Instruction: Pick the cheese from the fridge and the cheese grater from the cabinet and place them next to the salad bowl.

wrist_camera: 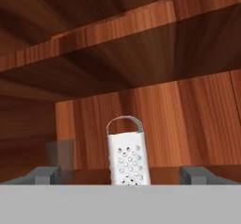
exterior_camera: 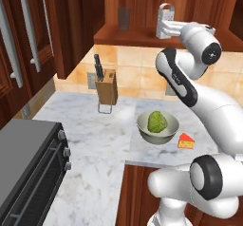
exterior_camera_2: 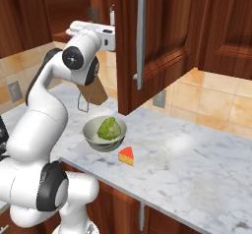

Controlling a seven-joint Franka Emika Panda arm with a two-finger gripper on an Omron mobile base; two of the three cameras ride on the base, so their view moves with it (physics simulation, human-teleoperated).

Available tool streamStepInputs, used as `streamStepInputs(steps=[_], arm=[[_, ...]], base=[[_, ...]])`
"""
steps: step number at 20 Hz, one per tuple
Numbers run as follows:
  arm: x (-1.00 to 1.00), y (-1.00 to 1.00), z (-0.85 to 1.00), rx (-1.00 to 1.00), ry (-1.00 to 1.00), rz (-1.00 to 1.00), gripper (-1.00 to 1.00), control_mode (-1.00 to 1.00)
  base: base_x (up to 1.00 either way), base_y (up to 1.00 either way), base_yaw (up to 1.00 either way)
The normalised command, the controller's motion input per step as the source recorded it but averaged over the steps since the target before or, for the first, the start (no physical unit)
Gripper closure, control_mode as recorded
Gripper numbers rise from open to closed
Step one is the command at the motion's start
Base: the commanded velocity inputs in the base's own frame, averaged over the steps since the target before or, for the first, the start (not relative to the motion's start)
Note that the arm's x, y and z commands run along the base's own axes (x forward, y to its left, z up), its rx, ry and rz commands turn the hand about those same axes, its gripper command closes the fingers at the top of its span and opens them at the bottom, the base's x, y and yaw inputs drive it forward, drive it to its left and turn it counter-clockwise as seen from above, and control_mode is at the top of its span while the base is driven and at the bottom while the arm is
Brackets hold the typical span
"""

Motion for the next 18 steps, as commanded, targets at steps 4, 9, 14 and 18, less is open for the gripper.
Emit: streamStepInputs(steps=[4,9,14,18], arm=[[0.40,-0.09,0.00,0.00,0.00,0.00,-1.00,-1.00],[0.35,-0.07,0.00,0.00,0.00,0.00,-1.00,-1.00],[0.37,-0.11,-0.02,0.00,0.00,0.00,-1.00,-1.00],[0.38,-0.12,-0.09,0.00,0.01,0.00,-1.00,-1.00]], base=[[0.00,0.00,0.00],[0.00,0.00,0.00],[0.00,0.00,0.00],[0.00,0.00,0.00]])
